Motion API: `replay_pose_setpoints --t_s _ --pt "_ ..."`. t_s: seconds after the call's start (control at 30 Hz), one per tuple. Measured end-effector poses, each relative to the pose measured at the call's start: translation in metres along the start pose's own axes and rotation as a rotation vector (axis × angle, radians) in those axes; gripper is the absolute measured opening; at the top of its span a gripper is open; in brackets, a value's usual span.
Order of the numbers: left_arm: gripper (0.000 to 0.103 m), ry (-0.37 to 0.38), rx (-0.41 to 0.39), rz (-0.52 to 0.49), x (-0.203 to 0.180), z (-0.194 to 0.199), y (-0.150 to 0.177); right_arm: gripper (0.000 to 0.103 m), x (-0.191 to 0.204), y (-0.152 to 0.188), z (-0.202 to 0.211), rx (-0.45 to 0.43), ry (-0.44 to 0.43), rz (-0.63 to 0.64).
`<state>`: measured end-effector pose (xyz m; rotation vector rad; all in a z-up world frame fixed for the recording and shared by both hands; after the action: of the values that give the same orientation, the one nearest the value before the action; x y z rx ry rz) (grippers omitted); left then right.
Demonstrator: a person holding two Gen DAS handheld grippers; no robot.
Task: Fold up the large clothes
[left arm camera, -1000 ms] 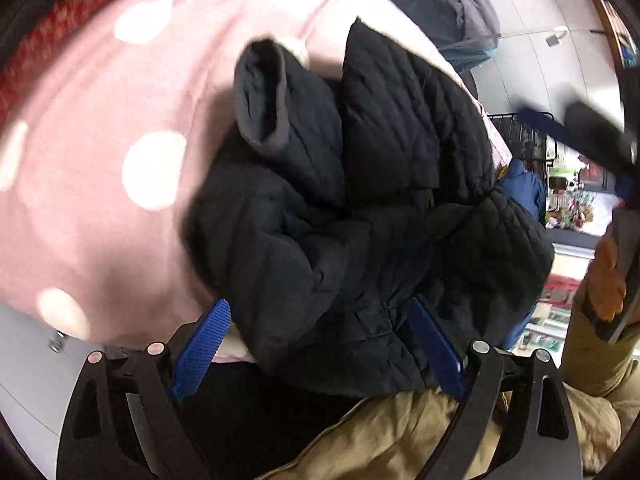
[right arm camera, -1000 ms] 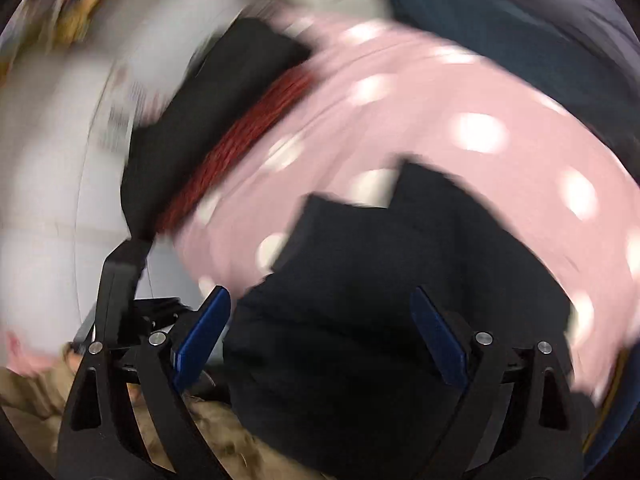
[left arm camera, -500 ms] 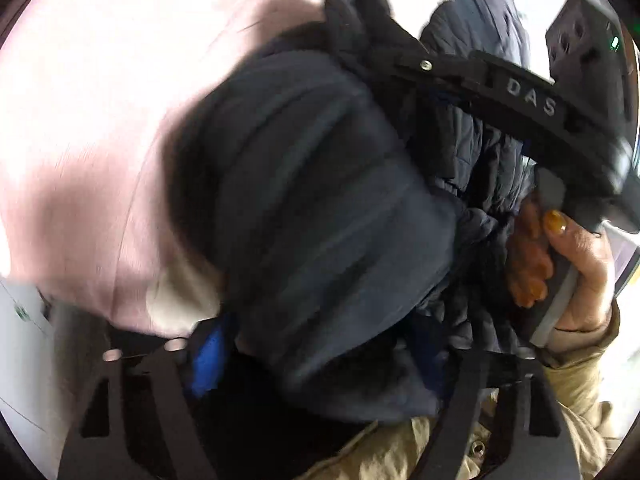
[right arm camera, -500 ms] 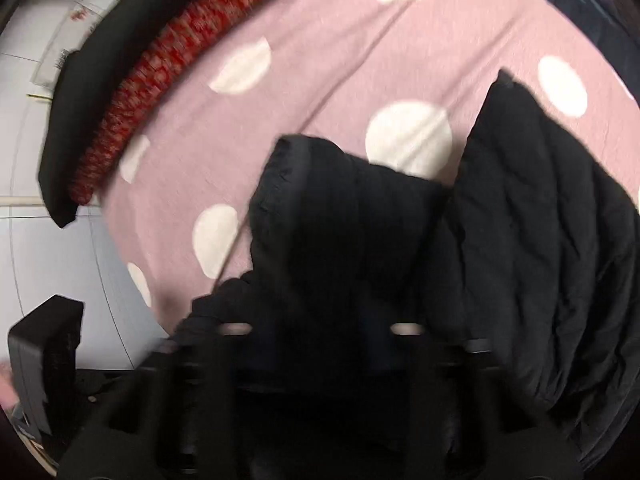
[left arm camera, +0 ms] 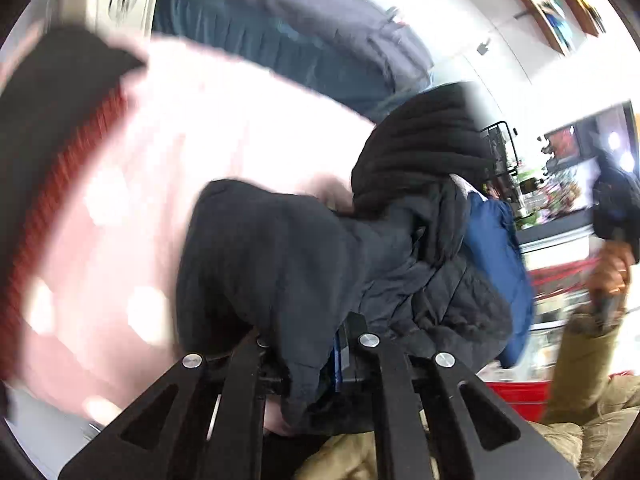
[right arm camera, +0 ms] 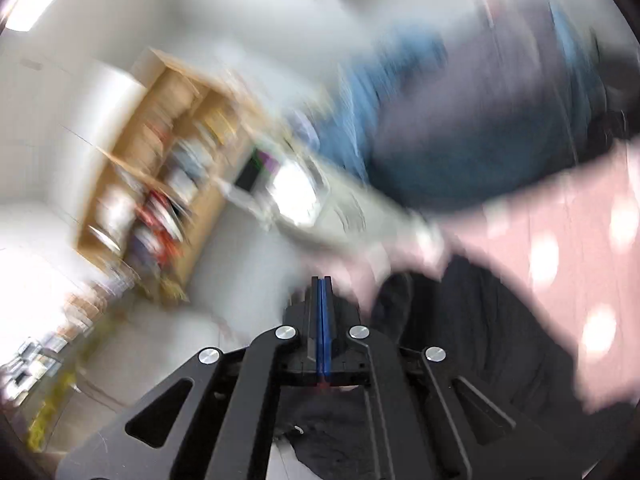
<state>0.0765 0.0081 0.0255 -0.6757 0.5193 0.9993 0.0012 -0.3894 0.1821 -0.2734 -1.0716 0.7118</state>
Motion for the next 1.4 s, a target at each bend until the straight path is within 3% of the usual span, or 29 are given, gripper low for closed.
replay_pose_setpoints --t_s 0.07,0.13,0.17,0.2,0.23,0.33,0.47,0.53,0.67,0.73,0.83,0.97,1.07,1.1,1.13,1.2,1.27,1.4 --pt "0.009 -0.012 0.002 -0.060 -0.012 0.013 -0.015 0.000 -0.005 -0.023 0.051 -0.094 0.081 0.036" --pt "0.008 -0.081 0.036 -0.115 -0.017 0.012 -0.022 0.005 -0.020 -0.032 0.086 -0.144 0.125 0.049" --pt "0.008 -0.105 0.051 -0.126 -0.013 0.004 -0.027 0.036 -0.036 -0.026 0.092 -0.142 0.218 0.047" --pt "0.008 -0.125 0.075 -0.135 -0.018 -0.005 -0.025 0.097 -0.047 -0.022 0.094 -0.123 0.286 0.039" --pt "0.007 -0.134 0.098 -0.138 -0.019 -0.011 -0.022 0.094 -0.063 -0.011 0.086 -0.087 0.360 0.025" --pt "0.007 -0.139 0.111 -0.093 -0.008 -0.017 -0.003 0.094 -0.086 0.031 0.037 0.010 0.421 0.017" --pt "0.007 -0.114 0.099 0.002 0.020 -0.017 0.017 0.094 -0.107 0.083 -0.054 0.259 0.384 -0.049" --pt "0.007 -0.127 0.105 0.020 0.025 -0.016 0.039 0.094 -0.096 0.108 -0.104 0.360 0.352 -0.015" --pt "0.007 -0.101 0.062 0.091 0.035 -0.021 0.056 0.094 -0.044 0.172 -0.227 0.607 0.331 0.216" --pt "0.007 -0.102 0.037 0.107 0.035 -0.022 0.061 0.094 -0.020 0.193 -0.280 0.663 0.342 0.356" --pt "0.007 -0.109 0.019 0.123 0.033 -0.023 0.066 0.094 0.010 0.236 -0.354 0.728 0.410 0.602" --pt "0.008 -0.128 0.016 0.132 0.035 -0.024 0.070 0.094 -0.005 0.304 -0.419 0.833 0.558 0.786" --pt "0.008 -0.135 0.037 0.151 0.042 -0.029 0.073 0.091 -0.035 0.329 -0.431 0.877 0.607 0.795" --pt "0.008 -0.131 0.044 0.155 0.044 -0.031 0.074 0.076 -0.039 0.328 -0.432 0.854 0.603 0.802" --pt "0.008 -0.130 0.051 0.151 0.044 -0.033 0.074 0.068 -0.041 0.322 -0.425 0.813 0.597 0.820" --pt "0.008 -0.121 0.060 0.130 0.040 -0.035 0.071 0.030 -0.042 0.303 -0.405 0.746 0.568 0.816" --pt "0.008 -0.118 0.066 0.097 0.034 -0.035 0.064 0.022 -0.040 0.275 -0.378 0.688 0.552 0.746" --pt "0.008 -0.093 0.034 0.030 0.017 -0.022 0.044 0.018 -0.060 0.184 -0.297 0.523 0.487 0.400"
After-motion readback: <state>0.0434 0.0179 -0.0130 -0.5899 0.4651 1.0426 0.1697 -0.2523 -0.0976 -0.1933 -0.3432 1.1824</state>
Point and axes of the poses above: each gripper's, at about its wrist camera, not at the fingertips, and z roughly against the way its jaws point, x to its left, y to its underside, the point moved 6 cm from there along -z, roughly the way its jaws point, and after that the axes turned 13 degrees about y, right-handed, at the moved point
